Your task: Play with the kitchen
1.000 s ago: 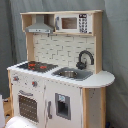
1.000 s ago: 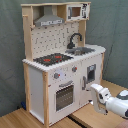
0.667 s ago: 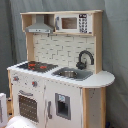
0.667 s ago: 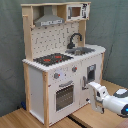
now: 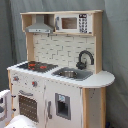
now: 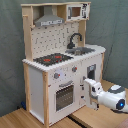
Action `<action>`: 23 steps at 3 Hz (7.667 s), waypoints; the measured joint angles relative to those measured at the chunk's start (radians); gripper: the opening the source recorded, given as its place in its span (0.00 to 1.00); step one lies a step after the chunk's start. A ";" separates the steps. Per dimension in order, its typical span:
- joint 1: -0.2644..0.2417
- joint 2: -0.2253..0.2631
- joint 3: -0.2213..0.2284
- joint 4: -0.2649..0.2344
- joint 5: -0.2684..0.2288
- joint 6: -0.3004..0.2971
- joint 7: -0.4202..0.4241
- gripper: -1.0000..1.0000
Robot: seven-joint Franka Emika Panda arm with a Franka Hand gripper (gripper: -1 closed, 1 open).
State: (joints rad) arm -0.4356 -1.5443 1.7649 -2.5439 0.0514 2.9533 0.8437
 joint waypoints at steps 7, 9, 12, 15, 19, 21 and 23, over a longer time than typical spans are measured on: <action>-0.432 -0.017 0.000 0.070 0.016 0.491 -0.157 1.00; -0.432 -0.016 0.000 0.078 0.020 0.489 -0.158 0.00; -0.283 -0.003 -0.024 0.081 0.041 0.218 -0.132 0.00; -0.220 -0.003 -0.033 0.154 0.037 -0.067 -0.098 0.00; -0.196 0.015 -0.039 0.312 -0.039 -0.451 -0.006 0.00; -0.210 0.022 -0.035 0.400 -0.067 -0.619 0.050 0.00; -0.208 0.029 -0.006 0.427 -0.075 -0.741 0.088 0.00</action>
State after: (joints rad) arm -0.6440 -1.5150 1.7588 -2.1170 -0.0237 2.2122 0.9322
